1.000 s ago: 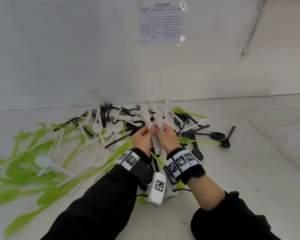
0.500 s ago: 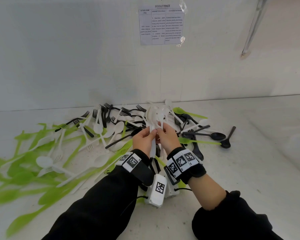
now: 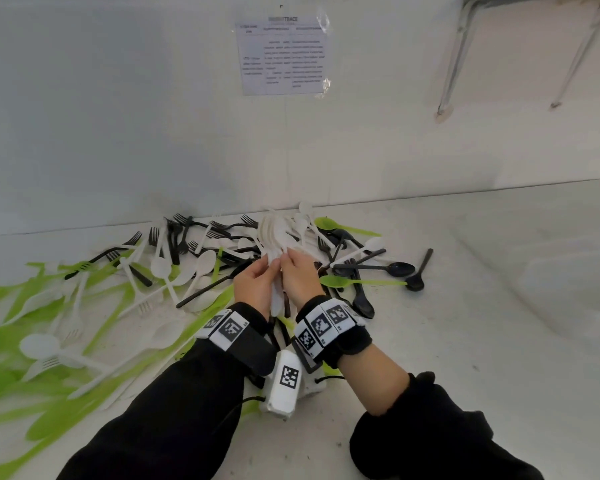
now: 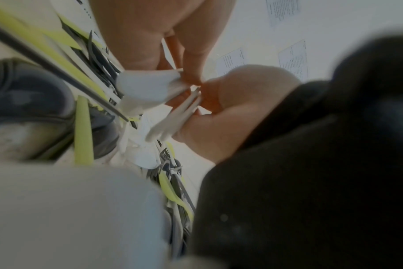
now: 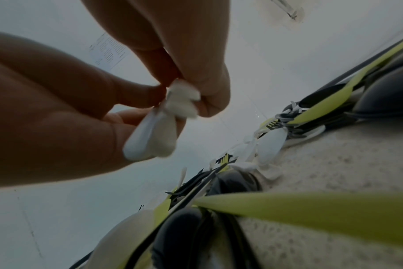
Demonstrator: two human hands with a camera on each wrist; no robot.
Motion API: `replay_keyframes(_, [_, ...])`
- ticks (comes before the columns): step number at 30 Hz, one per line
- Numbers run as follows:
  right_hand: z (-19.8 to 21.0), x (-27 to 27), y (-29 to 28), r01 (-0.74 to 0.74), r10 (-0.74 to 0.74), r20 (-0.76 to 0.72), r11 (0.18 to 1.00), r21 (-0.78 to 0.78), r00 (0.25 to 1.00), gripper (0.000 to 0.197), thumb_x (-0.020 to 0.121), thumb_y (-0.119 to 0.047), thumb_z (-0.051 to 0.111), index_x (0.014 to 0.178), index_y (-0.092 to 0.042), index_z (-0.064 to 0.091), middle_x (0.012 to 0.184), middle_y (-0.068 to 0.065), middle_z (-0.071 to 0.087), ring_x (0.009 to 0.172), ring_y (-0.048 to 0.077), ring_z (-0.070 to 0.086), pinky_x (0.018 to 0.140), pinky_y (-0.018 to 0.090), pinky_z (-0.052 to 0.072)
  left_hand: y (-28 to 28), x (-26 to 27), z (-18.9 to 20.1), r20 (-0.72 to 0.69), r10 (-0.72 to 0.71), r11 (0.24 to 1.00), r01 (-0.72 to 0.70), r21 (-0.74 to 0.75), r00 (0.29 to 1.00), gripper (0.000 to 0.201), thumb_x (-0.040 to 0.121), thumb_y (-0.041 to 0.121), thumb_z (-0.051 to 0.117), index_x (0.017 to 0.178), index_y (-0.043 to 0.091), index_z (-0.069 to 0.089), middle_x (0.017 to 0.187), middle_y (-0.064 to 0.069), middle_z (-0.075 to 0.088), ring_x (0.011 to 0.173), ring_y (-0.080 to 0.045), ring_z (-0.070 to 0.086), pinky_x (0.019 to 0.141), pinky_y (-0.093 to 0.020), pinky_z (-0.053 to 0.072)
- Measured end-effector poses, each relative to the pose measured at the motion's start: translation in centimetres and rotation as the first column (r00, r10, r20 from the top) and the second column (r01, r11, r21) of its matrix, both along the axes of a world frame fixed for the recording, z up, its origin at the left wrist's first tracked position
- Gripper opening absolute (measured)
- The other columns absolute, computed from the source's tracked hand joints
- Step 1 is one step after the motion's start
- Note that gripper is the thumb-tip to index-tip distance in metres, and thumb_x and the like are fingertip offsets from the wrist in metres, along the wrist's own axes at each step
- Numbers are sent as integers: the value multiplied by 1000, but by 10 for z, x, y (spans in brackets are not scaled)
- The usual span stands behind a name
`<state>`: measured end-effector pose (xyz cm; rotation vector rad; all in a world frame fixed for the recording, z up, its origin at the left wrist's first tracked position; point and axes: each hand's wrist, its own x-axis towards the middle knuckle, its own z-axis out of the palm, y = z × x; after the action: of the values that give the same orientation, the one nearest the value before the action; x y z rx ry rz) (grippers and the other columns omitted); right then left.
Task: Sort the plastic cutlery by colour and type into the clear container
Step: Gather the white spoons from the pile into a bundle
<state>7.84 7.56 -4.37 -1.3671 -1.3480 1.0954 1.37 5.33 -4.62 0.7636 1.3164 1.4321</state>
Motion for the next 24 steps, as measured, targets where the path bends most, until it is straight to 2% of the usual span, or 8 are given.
replay_keyframes(4, [5, 3, -4, -2, -1, -80, 999, -36, 997, 31, 94, -5, 36, 99, 7, 64, 105, 25, 64, 95, 28, 60, 92, 39, 48, 2, 3, 0, 0, -23, 1000, 23, 12, 1000, 16, 92, 6, 54, 102, 14, 65, 92, -5, 67, 88, -18, 64, 85, -30, 52])
replay_keyframes(7, [8, 5, -7, -16, 12, -84, 999, -42, 996, 31, 92, -4, 36, 102, 3, 65, 106, 23, 65, 98, 28, 60, 92, 39, 48, 1, 6, 2, 13, 0, 1000, 0, 12, 1000, 21, 93, 5, 53, 109, 12, 62, 87, -2, 66, 81, -13, 63, 78, -24, 51])
replay_keyframes(9, [5, 6, -7, -18, 15, -67, 999, -39, 998, 32, 93, -8, 40, 116, -4, 61, 113, 15, 63, 109, 25, 57, 100, 39, 45, 2, 6, 2, 15, 30, 999, -29, -13, 999, 26, 93, 5, 54, 117, 4, 61, 100, -10, 67, 93, -21, 64, 88, -32, 52])
replay_keyframes(11, [2, 8, -6, 8, -12, -63, 998, -61, 998, 36, 94, -14, 45, 130, -11, 50, 107, 5, 60, 108, 20, 56, 101, 35, 44, 0, 5, 3, 47, 48, 998, -46, -38, 998, 33, 92, 8, 56, 124, -1, 57, 117, -17, 64, 107, -28, 62, 99, -42, 47])
replay_keyframes(13, [0, 10, -6, 38, -43, -74, 998, -59, 996, 31, 93, -17, 50, 123, -14, 51, 95, -1, 57, 97, 16, 56, 95, 33, 48, 0, 4, 4, 74, 52, 998, -49, -51, 996, 33, 93, 7, 54, 124, -2, 56, 119, -20, 62, 110, -31, 61, 101, -44, 46])
replay_keyframes(17, [0, 15, -5, 76, -78, -55, 996, -37, 995, 23, 89, -17, 58, 112, -12, 58, 82, -6, 56, 89, 12, 55, 93, 31, 48, 0, 7, 6, 69, 14, 999, -11, -49, 997, 36, 96, 4, 47, 131, -2, 49, 120, -17, 59, 107, -27, 58, 101, -41, 44])
replay_keyframes(21, [1, 18, -4, 73, -74, -36, 997, -17, 997, 26, 88, -17, 61, 112, -7, 61, 97, 5, 64, 90, 13, 57, 93, 31, 50, -4, 8, 6, 24, 2, 1000, -2, -28, 1000, 36, 96, 2, 45, 133, -2, 47, 111, -12, 60, 101, -22, 57, 98, -37, 45])
replay_keyframes(24, [3, 18, -5, 81, -82, -47, 997, -14, 996, 25, 87, -16, 62, 109, -6, 62, 89, 2, 62, 88, 16, 60, 89, 36, 53, -5, 10, 8, 21, -51, 999, 51, -16, 998, 32, 98, 4, 40, 127, -3, 51, 101, -10, 63, 91, -19, 61, 89, -33, 49])
